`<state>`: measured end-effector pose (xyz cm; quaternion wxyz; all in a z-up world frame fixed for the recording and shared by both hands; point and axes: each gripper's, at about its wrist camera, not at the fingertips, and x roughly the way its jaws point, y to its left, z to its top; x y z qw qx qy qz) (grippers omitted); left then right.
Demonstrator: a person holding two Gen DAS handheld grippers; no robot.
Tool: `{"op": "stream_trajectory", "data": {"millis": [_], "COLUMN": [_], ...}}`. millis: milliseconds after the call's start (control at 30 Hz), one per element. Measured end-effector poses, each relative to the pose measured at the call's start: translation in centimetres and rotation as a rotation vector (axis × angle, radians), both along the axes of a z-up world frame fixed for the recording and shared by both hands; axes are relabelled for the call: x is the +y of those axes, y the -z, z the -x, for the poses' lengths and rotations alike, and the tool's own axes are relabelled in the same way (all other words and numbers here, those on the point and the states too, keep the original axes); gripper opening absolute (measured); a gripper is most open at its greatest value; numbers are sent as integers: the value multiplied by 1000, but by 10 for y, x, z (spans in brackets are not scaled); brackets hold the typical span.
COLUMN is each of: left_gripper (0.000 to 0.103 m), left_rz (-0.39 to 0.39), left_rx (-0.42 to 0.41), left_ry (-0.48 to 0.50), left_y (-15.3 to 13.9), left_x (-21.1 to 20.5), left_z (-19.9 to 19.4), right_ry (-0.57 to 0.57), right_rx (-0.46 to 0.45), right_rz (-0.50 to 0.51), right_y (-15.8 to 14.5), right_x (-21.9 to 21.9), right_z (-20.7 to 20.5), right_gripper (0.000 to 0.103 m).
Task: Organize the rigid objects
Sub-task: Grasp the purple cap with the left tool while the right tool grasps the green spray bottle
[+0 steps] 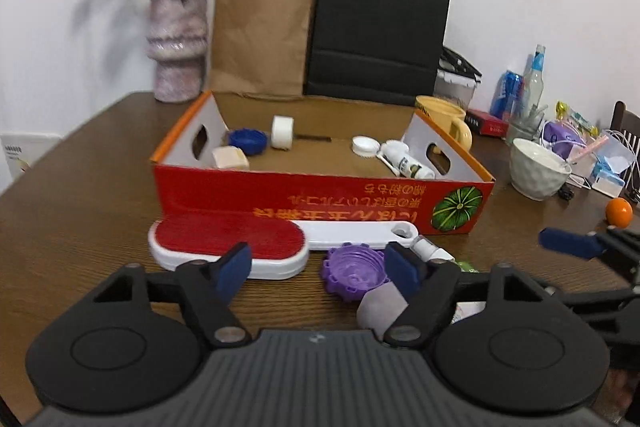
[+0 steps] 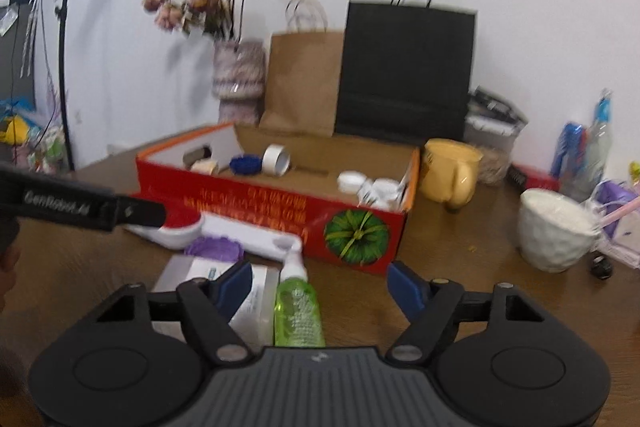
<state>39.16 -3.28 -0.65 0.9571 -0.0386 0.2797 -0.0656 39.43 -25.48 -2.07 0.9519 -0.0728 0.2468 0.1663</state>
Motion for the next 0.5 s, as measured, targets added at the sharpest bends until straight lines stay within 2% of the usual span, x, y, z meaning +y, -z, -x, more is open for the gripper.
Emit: {"op": "stream_trajectory", "data": {"millis": [100,267,400,500], "left_gripper": [69,69,69,63], "left_rz": [7,40,14,9], "left_rx": [23,58,75,119], "left_ry": [23,77,94,77], "left_y": [6,13,18,25], "left_x": [-6,-18,-28,-30], "left_z": [-13,-31,-43,-55], "right_ry": [-1,-11,1,-22], "right_rx": [19,28,54,88], "right_rz": [-3,-19,-30,-44], "right_y": [8,8,13,20], "right_x": [1,-2,-6,-6], "right_z": [-8,-20,-31,-34], "right_gripper": [68,64,57,56]}}
